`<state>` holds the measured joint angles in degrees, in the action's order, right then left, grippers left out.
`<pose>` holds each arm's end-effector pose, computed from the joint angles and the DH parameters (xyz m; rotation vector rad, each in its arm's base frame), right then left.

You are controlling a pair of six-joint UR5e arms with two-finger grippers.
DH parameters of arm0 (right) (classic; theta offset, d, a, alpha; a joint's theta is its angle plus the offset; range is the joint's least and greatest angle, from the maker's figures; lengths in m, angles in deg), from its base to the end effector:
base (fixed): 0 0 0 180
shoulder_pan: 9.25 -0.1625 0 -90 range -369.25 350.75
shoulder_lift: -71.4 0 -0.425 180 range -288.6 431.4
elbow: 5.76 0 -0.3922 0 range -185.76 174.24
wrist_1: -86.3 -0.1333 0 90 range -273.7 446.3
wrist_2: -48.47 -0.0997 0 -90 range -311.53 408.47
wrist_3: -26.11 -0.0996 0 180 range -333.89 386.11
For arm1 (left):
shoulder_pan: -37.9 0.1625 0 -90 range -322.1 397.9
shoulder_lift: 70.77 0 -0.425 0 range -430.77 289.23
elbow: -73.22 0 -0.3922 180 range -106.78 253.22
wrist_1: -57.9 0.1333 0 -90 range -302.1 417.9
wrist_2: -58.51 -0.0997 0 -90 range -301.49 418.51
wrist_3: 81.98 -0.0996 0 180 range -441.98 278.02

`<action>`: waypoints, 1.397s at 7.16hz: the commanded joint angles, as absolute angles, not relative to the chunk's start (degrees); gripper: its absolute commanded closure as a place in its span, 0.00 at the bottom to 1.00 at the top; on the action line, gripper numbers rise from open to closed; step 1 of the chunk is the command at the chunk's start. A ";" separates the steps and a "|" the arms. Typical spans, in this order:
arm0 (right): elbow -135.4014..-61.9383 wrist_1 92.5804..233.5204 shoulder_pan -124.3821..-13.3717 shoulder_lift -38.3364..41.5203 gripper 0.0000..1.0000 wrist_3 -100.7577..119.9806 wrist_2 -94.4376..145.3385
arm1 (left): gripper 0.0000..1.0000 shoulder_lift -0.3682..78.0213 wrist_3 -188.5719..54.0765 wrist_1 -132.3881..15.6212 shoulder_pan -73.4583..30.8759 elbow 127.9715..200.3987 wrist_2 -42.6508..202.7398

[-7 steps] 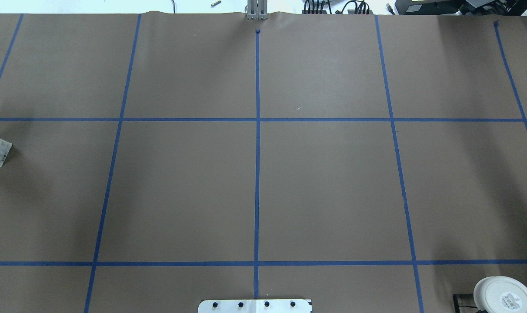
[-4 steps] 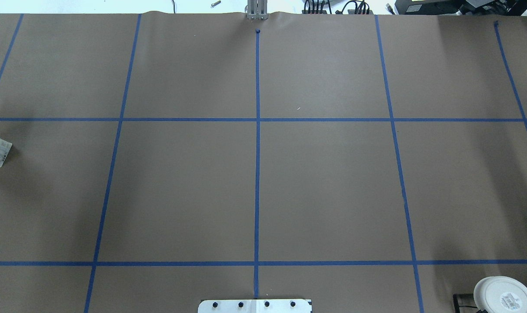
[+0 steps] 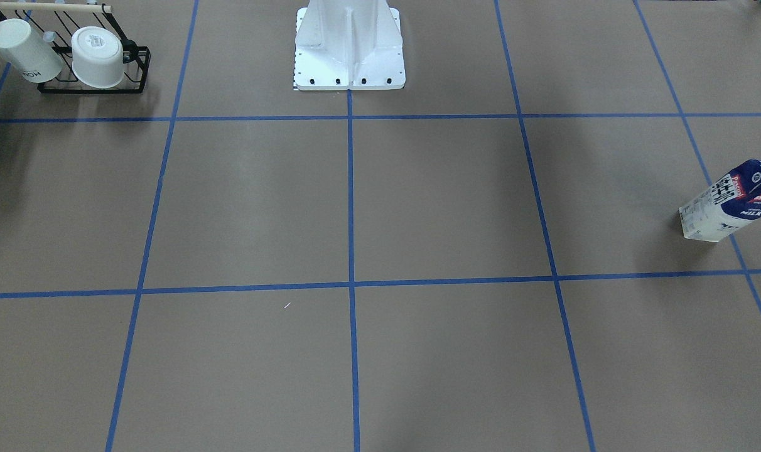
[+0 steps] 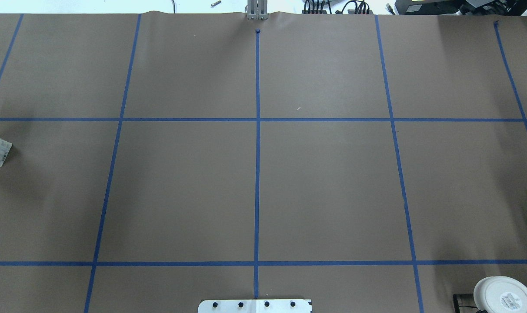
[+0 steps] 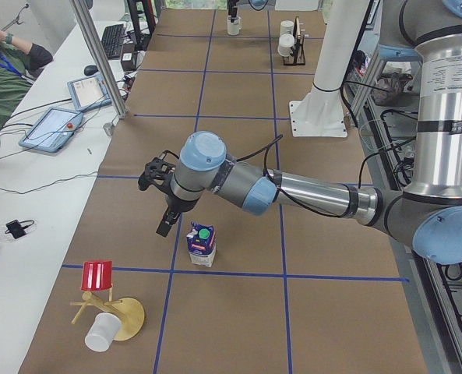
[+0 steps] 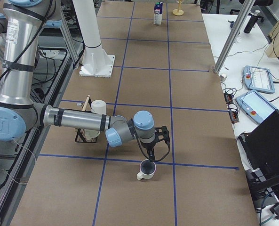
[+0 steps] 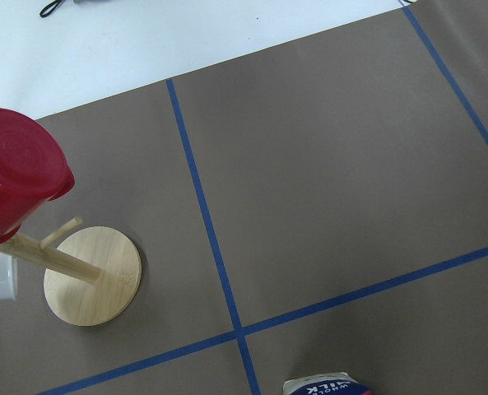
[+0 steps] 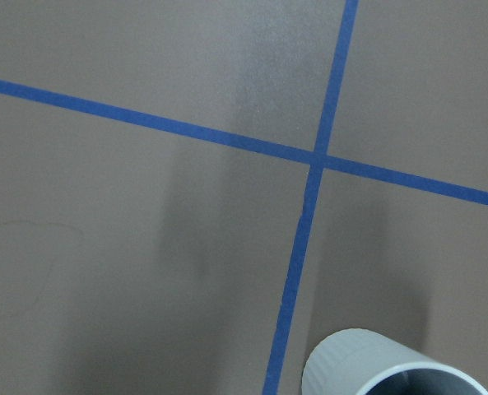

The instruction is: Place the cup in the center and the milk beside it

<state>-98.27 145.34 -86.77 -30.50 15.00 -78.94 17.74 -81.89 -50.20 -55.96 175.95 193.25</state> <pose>-0.0199 -0.4269 0.6793 0.2235 -0.7058 -0.1457 -0.0964 -0.4898 0.5237 0.5099 0.7463 0.1357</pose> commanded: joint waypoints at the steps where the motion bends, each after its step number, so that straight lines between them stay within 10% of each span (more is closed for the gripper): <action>1: -95.95 144.14 -84.84 -30.99 0.63 15.30 -75.72 | 0.02 17.74 -81.89 -50.21 -55.88 176.14 193.25; 3: -95.41 144.05 -83.35 -30.73 1.00 15.39 -74.05 | 0.02 17.83 -81.89 -50.21 -55.87 175.96 193.25; 10: -99.79 145.32 -82.04 -9.51 1.00 11.99 -83.18 | 0.02 17.74 -81.89 -50.21 -55.96 175.26 193.25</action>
<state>-99.15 141.97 -83.82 -16.15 14.40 -81.63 17.74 -81.89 -50.21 -55.92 175.43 193.25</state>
